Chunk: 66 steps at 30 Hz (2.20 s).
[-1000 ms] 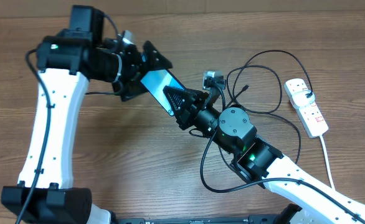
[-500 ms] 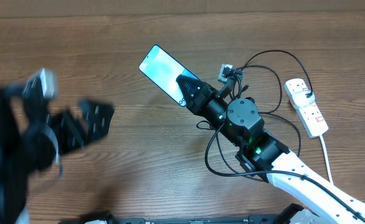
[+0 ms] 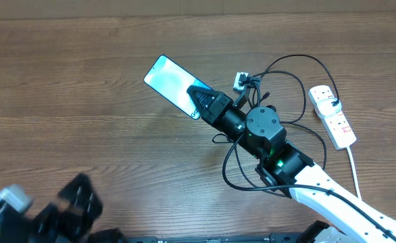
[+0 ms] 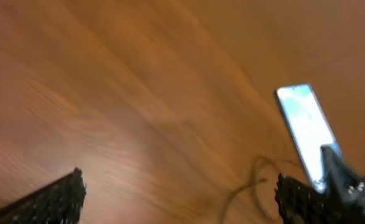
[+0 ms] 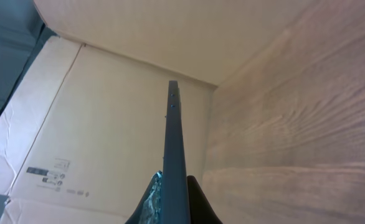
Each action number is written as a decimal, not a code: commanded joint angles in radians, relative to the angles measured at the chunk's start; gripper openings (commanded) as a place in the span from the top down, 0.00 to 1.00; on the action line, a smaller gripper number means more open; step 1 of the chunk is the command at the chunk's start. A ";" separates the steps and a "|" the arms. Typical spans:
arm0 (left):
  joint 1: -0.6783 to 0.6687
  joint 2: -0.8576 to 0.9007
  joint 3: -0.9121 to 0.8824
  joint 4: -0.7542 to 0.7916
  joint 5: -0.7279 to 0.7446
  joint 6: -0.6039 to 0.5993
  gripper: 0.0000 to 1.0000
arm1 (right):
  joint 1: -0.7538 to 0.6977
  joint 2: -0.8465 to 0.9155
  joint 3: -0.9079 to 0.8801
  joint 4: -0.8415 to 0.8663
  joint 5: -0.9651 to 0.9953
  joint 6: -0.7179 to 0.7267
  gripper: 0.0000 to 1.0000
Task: Plug charger to phone and switch on socket
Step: 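Grasp the phone's edge with the right gripper and release the left, then bring the left gripper back and grasp the phone's upper end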
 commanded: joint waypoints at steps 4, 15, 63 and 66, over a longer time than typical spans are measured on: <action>0.004 0.111 -0.460 0.676 0.700 -0.277 0.03 | 0.002 -0.016 0.007 -0.004 -0.070 0.069 0.96; -0.072 0.366 -0.613 1.125 0.871 -0.462 0.23 | 0.002 0.010 0.007 -0.113 0.010 0.526 0.96; -0.206 0.382 -0.613 1.307 0.611 -0.811 0.41 | 0.042 0.061 0.007 0.004 -0.150 0.634 0.96; -0.206 0.402 -0.613 1.299 0.629 -0.800 0.45 | 0.042 0.061 0.007 0.062 -0.195 0.634 0.96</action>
